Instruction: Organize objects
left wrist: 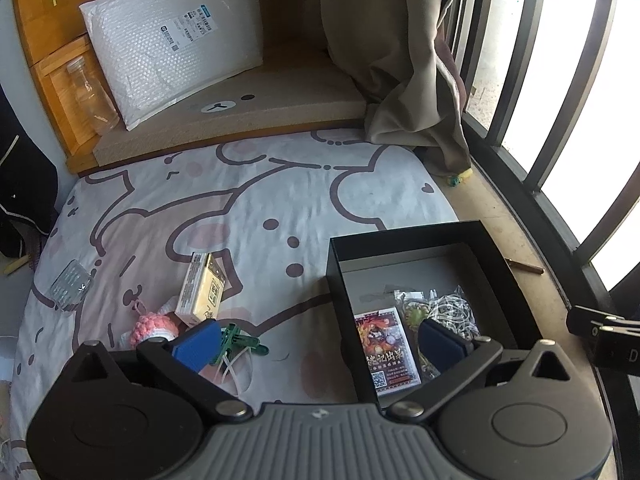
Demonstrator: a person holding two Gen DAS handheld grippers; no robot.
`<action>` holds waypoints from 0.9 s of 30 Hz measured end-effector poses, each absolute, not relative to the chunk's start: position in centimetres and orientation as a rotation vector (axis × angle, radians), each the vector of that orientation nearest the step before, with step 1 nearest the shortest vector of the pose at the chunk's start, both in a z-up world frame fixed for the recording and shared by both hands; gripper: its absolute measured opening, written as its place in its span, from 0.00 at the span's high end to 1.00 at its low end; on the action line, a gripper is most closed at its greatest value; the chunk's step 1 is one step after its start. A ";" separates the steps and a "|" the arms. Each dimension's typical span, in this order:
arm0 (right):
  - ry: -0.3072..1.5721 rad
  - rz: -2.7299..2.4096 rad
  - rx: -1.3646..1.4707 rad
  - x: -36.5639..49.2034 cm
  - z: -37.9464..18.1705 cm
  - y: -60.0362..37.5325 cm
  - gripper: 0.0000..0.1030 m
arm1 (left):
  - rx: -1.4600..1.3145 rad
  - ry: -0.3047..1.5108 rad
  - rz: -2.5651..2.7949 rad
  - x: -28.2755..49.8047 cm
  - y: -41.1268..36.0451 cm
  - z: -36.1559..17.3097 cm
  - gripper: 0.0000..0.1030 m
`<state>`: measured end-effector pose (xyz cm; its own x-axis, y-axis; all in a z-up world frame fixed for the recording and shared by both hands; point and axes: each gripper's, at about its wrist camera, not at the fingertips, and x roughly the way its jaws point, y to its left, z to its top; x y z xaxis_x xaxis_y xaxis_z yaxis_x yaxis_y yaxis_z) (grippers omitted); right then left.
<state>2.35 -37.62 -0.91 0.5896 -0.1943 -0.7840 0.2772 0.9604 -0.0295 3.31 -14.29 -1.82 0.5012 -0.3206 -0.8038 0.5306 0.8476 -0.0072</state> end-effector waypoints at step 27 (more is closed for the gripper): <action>0.899 -0.152 0.067 5.4 -0.9 -30.3 0.00 | 0.195 0.902 -0.377 6.6 -6.0 -1.1 0.00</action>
